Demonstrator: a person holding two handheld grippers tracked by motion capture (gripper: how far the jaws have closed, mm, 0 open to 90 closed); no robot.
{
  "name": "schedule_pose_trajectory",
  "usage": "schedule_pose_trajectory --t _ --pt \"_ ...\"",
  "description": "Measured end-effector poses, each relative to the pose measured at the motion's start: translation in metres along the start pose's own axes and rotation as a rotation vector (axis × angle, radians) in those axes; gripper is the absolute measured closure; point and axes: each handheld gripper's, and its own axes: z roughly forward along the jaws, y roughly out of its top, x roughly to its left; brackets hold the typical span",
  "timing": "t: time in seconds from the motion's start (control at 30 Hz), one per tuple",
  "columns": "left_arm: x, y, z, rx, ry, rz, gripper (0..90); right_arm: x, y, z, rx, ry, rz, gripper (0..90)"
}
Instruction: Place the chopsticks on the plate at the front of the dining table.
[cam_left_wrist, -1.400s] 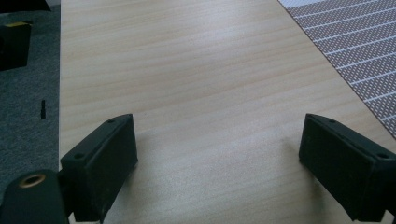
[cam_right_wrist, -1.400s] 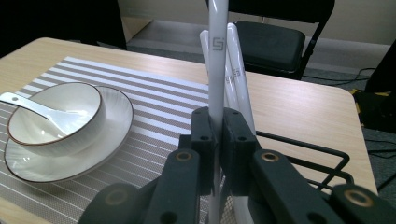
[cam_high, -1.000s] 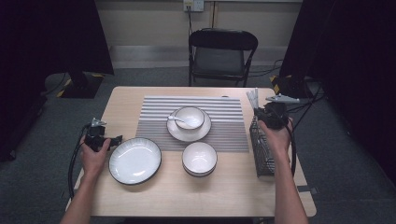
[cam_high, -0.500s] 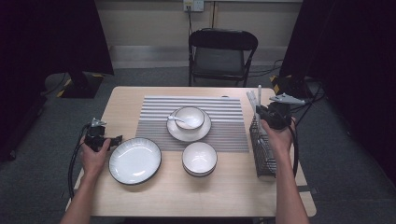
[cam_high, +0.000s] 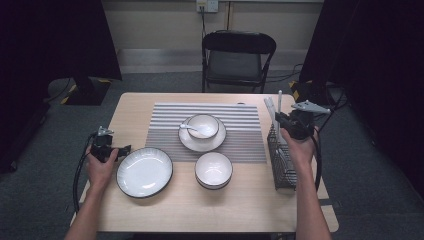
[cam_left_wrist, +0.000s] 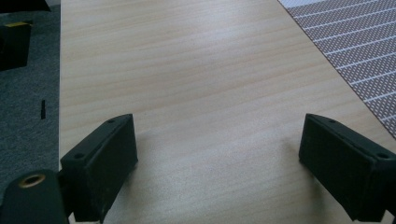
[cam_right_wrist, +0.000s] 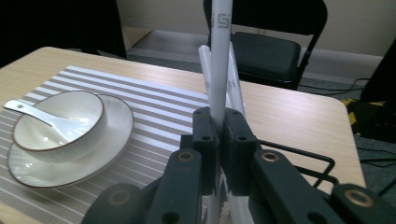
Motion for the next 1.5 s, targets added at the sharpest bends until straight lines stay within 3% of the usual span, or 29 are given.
schedule_pose_trajectory --t 0.63,1.5 --pt "0.000 0.000 0.000 -0.001 0.001 0.002 10.8 0.001 0.004 -0.009 -0.053 0.008 0.017 85.4" --pt "0.000 0.000 0.000 -0.001 0.000 0.001 10.8 0.005 0.020 -0.023 -0.103 0.018 0.001 85.4"
